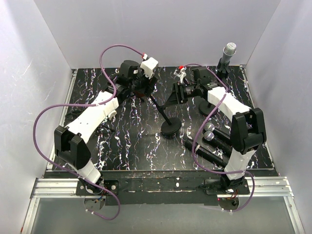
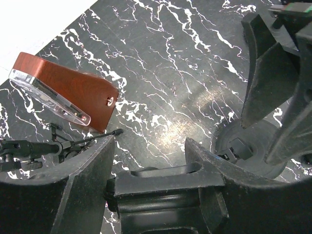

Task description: Remove the microphone from the stand

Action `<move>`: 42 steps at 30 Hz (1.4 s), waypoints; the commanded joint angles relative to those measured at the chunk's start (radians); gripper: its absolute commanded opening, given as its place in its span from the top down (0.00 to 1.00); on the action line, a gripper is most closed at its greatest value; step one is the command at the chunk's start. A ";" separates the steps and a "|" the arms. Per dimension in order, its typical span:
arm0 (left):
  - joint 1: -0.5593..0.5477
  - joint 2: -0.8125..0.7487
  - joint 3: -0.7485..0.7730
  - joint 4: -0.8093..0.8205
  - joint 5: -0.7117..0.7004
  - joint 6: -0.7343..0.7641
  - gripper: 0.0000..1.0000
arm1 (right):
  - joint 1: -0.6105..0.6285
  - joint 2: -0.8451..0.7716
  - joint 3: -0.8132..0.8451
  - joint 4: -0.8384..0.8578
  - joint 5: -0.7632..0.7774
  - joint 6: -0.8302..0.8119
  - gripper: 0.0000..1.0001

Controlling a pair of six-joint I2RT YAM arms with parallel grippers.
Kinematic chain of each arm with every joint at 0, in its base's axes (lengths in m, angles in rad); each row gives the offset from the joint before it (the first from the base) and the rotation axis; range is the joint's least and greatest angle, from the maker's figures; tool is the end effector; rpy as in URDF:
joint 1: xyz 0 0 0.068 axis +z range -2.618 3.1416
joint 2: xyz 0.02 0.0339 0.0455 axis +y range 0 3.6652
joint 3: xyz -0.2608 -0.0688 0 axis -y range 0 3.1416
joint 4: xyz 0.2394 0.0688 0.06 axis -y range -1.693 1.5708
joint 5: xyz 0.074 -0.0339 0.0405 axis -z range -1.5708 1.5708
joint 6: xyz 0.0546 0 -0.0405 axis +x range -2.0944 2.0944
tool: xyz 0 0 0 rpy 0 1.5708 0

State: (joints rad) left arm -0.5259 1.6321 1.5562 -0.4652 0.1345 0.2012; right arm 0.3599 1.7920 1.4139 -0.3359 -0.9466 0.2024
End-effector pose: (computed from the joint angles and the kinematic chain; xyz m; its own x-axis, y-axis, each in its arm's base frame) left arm 0.3328 -0.2016 0.3495 -0.3172 0.4131 -0.8537 0.6739 0.7316 0.1036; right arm 0.3606 0.1830 0.2660 -0.7571 -0.1594 -0.6335 -0.6407 0.3706 0.6725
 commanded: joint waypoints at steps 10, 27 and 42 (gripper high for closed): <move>-0.006 -0.063 0.011 0.022 0.059 -0.026 0.60 | 0.033 0.055 0.066 -0.020 -0.001 -0.060 0.46; -0.006 -0.071 0.010 0.008 0.085 -0.032 0.60 | 0.059 0.078 0.074 -0.017 -0.018 -0.187 0.85; -0.005 -0.080 -0.001 0.000 0.175 -0.109 0.58 | 0.151 -0.302 -0.461 0.507 0.184 -1.416 0.99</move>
State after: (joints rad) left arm -0.5327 1.6207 1.5509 -0.4633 0.2443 0.1669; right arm 0.4736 1.5505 1.0718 -0.0483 -0.8181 -0.6857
